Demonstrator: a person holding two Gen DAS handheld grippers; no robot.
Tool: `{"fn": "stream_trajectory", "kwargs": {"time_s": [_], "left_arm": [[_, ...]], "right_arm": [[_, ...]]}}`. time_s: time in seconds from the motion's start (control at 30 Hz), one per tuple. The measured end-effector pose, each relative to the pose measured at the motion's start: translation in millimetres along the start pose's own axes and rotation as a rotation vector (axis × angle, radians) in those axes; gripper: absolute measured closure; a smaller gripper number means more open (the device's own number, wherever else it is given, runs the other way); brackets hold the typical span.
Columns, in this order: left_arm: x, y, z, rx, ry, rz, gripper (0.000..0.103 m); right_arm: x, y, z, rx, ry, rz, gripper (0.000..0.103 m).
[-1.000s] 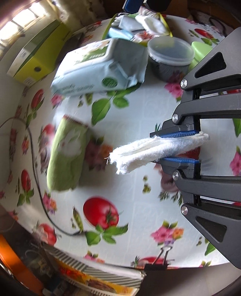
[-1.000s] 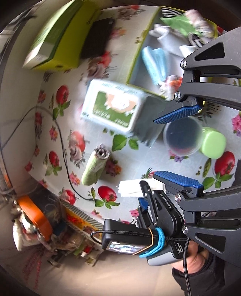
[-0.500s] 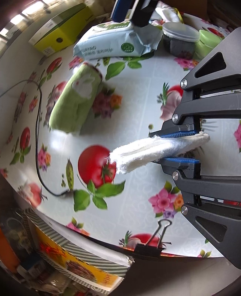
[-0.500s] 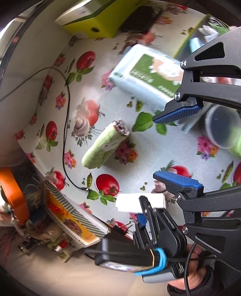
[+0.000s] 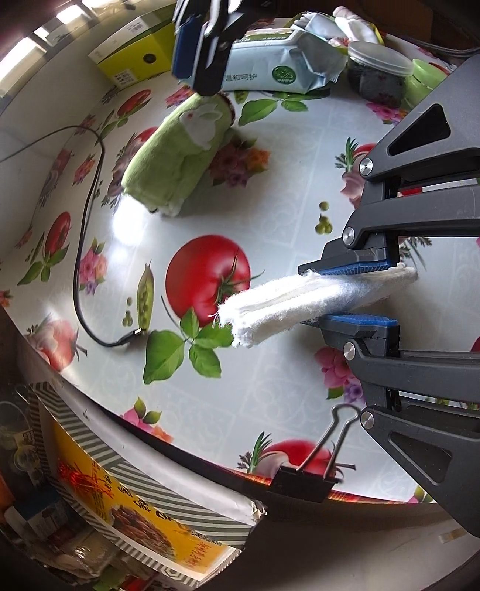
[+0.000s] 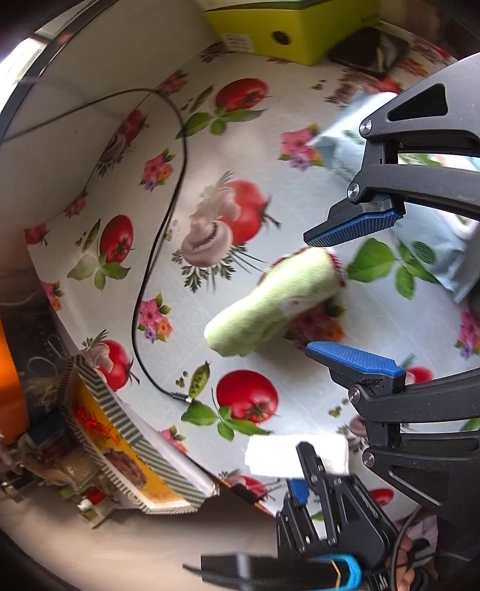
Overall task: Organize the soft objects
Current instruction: 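Lift the white cloth with the left gripper while the right gripper grasps the green rolled towel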
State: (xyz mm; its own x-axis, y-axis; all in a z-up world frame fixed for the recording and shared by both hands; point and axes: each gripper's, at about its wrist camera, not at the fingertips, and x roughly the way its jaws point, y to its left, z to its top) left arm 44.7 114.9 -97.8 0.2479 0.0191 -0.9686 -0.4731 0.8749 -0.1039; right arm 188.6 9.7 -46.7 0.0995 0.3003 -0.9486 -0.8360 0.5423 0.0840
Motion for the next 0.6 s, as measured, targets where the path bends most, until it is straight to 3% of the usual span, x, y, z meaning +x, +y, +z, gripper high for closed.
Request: {"fn": "stream_trajectory", "kwargs": {"time_s": [0.17, 0.27, 0.6], "left_arm": [[0, 7, 0, -0.012, 0.005, 0.007, 0.085], [-1, 10, -1, -0.018, 0.009, 0.015, 0.085], [-19, -3, 7, 0.005, -0.031, 0.021, 0.085]], "right_arm": [[30, -1, 12, -0.012, 0.055, 0.017, 0.051], [41, -1, 11, 0.002, 0.081, 0.034, 0.082], [-11, -18, -18, 0.156, -0.033, 0.091, 0.085]]}}
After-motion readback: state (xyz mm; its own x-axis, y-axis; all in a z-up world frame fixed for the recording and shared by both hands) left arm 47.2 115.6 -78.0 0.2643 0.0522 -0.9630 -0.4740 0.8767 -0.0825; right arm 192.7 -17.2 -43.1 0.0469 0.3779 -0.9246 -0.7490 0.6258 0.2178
